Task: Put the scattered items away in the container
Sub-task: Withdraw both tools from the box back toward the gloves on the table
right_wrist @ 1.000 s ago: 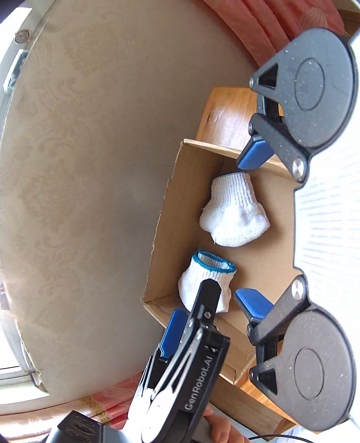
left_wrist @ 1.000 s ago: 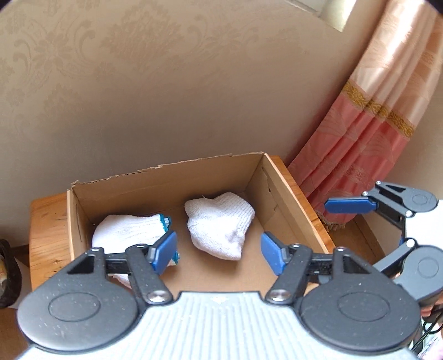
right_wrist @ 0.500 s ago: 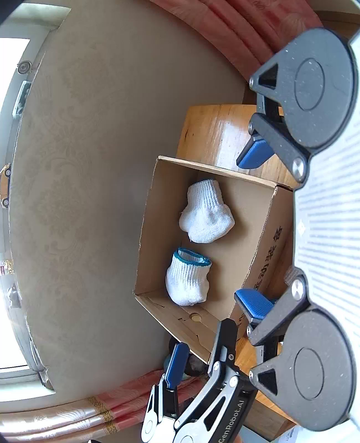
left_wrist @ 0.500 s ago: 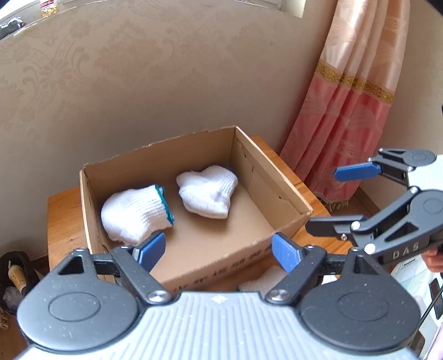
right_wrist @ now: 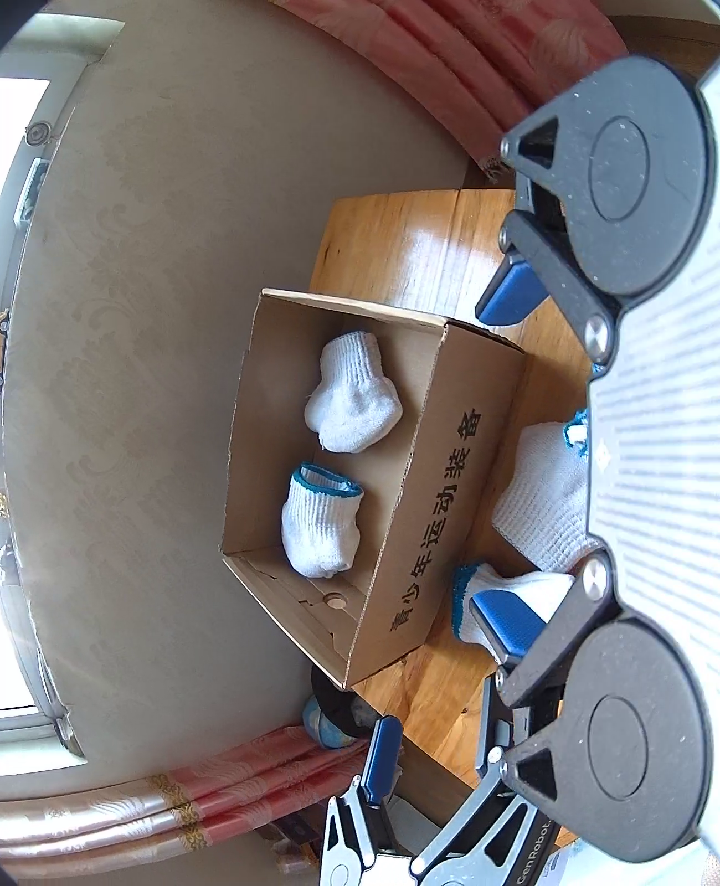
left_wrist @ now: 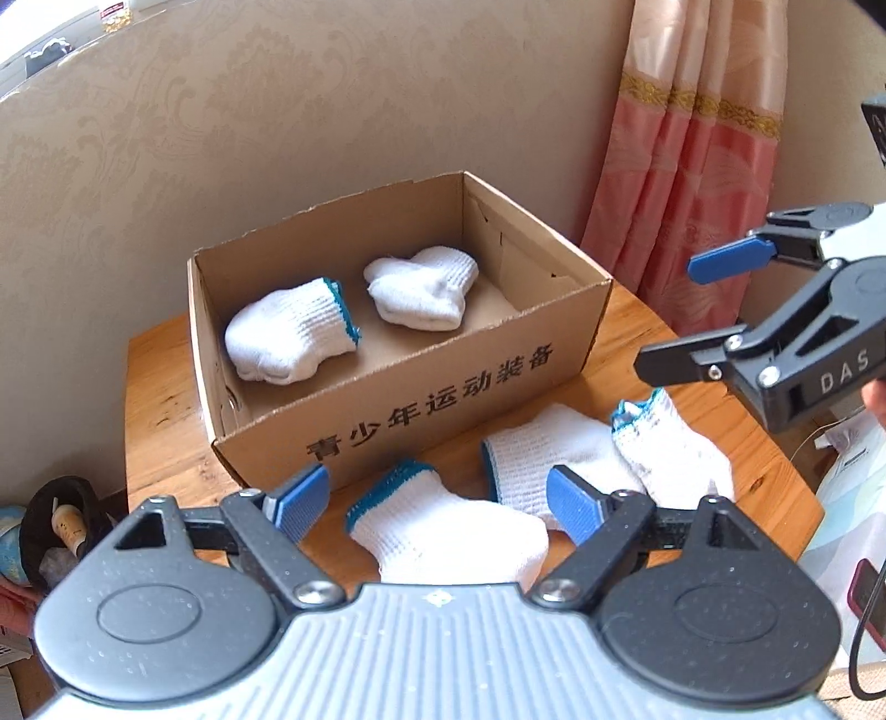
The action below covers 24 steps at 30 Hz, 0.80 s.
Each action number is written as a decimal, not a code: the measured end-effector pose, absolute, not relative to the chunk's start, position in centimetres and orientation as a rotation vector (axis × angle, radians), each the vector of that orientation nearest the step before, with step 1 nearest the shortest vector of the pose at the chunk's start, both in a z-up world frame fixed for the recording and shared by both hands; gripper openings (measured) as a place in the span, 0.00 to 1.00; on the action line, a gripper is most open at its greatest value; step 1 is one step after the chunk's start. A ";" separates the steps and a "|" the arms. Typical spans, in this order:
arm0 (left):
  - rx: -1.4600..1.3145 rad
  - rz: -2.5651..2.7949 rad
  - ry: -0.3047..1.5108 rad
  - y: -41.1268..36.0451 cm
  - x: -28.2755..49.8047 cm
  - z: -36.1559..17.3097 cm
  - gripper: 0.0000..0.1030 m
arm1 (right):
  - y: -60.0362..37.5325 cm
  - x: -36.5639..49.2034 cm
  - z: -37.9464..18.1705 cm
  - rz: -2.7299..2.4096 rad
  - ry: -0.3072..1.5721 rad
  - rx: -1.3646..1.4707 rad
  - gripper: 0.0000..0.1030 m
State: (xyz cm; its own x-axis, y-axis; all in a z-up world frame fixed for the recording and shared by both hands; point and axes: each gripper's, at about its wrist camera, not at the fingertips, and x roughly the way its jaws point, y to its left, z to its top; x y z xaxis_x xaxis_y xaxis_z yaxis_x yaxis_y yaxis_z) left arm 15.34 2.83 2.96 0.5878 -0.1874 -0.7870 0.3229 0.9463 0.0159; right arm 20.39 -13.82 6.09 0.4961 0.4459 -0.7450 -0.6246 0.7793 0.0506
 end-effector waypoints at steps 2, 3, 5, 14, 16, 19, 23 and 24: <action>0.158 -0.290 0.903 2.8 14.8 2.1 0.83 | -13.8 19.9 5.7 0.655 0.836 -0.230 1.00; 0.153 -0.288 0.909 2.8 14.6 1.7 0.83 | -13.9 19.8 5.4 0.655 0.846 -0.223 1.00; 0.145 -0.272 0.924 2.8 14.4 0.7 0.83 | -13.8 19.6 4.6 0.660 0.889 -0.203 1.00; 0.074 -0.236 1.002 3.2 14.6 -2.6 0.83 | -13.7 19.8 1.1 0.633 1.067 -0.125 1.00; 0.062 -0.235 1.004 3.2 15.0 -2.7 0.83 | -13.9 20.1 0.9 0.618 1.078 -0.105 1.00; 0.047 -0.234 1.005 3.1 15.7 -2.8 0.83 | -14.2 20.6 0.7 0.597 1.088 -0.089 1.00; 0.038 -0.240 1.023 2.2 17.1 -3.2 0.83 | -14.6 21.1 0.6 0.594 1.096 -0.072 1.00; 0.041 -0.237 1.027 2.0 17.4 -3.4 0.83 | -14.7 21.3 0.5 0.593 1.097 -0.068 1.00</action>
